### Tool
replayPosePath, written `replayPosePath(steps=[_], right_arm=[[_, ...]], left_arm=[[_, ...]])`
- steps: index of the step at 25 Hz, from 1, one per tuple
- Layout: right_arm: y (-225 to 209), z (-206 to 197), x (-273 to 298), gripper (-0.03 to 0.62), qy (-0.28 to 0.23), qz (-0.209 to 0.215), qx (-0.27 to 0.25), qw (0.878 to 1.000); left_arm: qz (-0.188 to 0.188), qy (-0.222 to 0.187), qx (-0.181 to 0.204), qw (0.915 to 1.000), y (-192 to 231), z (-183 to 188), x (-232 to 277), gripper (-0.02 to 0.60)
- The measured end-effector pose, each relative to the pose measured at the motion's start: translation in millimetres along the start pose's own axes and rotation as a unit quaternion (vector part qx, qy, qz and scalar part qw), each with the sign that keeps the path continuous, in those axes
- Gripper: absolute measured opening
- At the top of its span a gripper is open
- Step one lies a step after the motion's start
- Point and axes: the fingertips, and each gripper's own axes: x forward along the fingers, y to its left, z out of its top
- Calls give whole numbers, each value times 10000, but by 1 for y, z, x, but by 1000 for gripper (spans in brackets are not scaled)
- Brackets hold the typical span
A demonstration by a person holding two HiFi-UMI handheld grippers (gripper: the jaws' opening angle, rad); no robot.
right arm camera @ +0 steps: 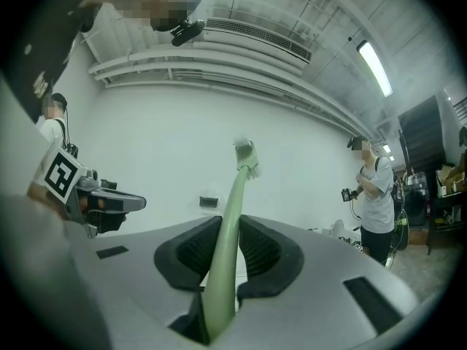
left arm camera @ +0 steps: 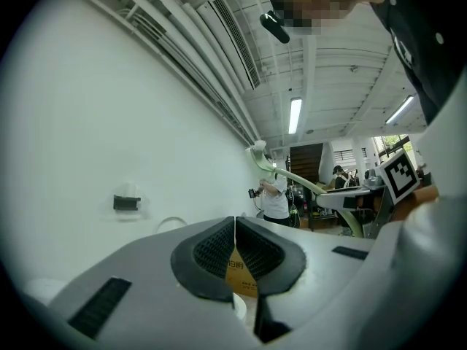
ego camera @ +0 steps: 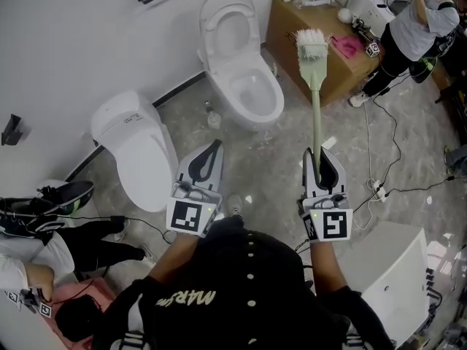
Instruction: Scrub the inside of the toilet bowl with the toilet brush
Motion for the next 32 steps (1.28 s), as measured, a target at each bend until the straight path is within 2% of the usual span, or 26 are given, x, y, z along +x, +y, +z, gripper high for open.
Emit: replayPosePath(steps=[13, 17, 23, 32], right_arm=[[5, 4, 59, 89, -70, -200, -67, 9998], [5, 2, 67, 89, -81, -223, -79, 9997], [-3, -2, 78, 89, -69, -225, -71, 9997], [-26, -6, 115, 89, -140, -194, -24, 9997]], left_arm=[[-132, -51, 39, 9999, 54, 6, 34, 31], [-149, 19, 98, 9998, 60, -2, 36, 31], [-138, -71, -80, 9998, 60, -2, 47, 31], [-48, -61, -46, 10000, 74, -1, 80, 31]])
